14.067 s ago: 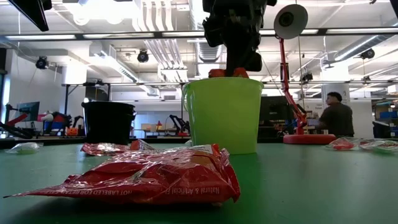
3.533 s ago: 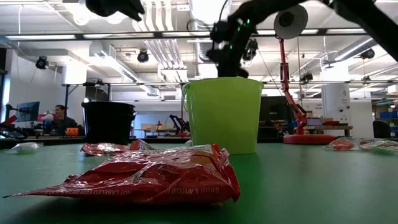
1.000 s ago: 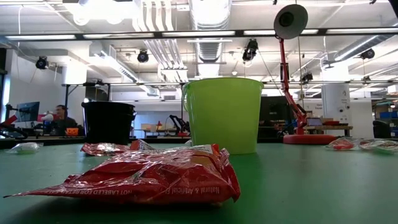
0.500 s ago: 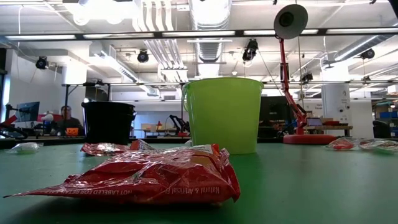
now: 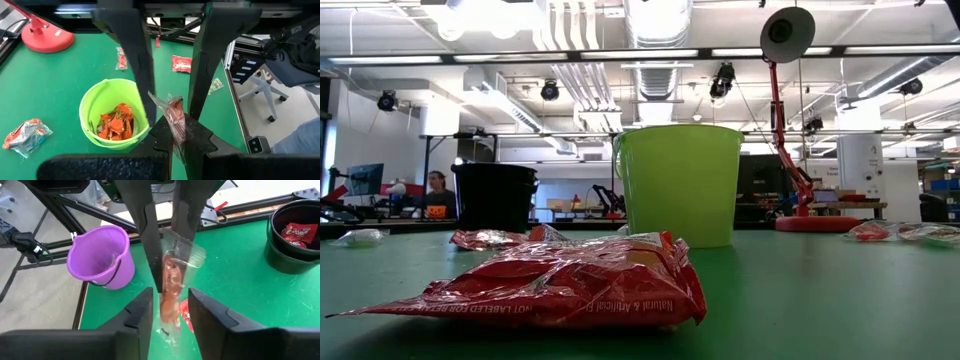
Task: Sort candy
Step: Put the orange gummy into the purple bucket
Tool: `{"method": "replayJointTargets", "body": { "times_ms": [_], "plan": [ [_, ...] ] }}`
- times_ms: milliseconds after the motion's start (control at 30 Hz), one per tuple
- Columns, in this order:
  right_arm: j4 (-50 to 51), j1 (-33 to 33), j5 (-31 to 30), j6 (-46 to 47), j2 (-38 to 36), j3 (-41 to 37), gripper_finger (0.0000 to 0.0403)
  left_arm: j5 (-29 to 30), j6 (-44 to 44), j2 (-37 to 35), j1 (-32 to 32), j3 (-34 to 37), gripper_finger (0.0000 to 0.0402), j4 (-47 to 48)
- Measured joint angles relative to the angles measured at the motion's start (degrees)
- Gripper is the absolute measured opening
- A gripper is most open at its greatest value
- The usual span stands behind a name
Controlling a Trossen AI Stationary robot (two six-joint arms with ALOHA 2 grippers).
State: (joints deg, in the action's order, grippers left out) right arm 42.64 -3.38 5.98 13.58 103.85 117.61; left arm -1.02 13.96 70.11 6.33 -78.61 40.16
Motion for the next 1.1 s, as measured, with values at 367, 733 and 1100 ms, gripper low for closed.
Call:
{"method": "replayJointTargets", "body": {
  "times_ms": [367,733,1100],
  "plan": [
    [5.9,-0.1,0.4,-0.1,-0.3,0.0,0.0153,-11.2,5.8,-0.1,1.6,0.0,0.0005,7.5],
    [8.6,-0.1,0.5,3.4,-0.3,0.0,0.0143,-13.5,15.5,0.1,11.1,0.0,0.0005,17.4],
    [8.7,-0.1,0.4,4.5,-0.3,0.0,0.0145,-11.5,26.8,0.3,21.3,5.4,0.0005,17.8]
  ]
}}
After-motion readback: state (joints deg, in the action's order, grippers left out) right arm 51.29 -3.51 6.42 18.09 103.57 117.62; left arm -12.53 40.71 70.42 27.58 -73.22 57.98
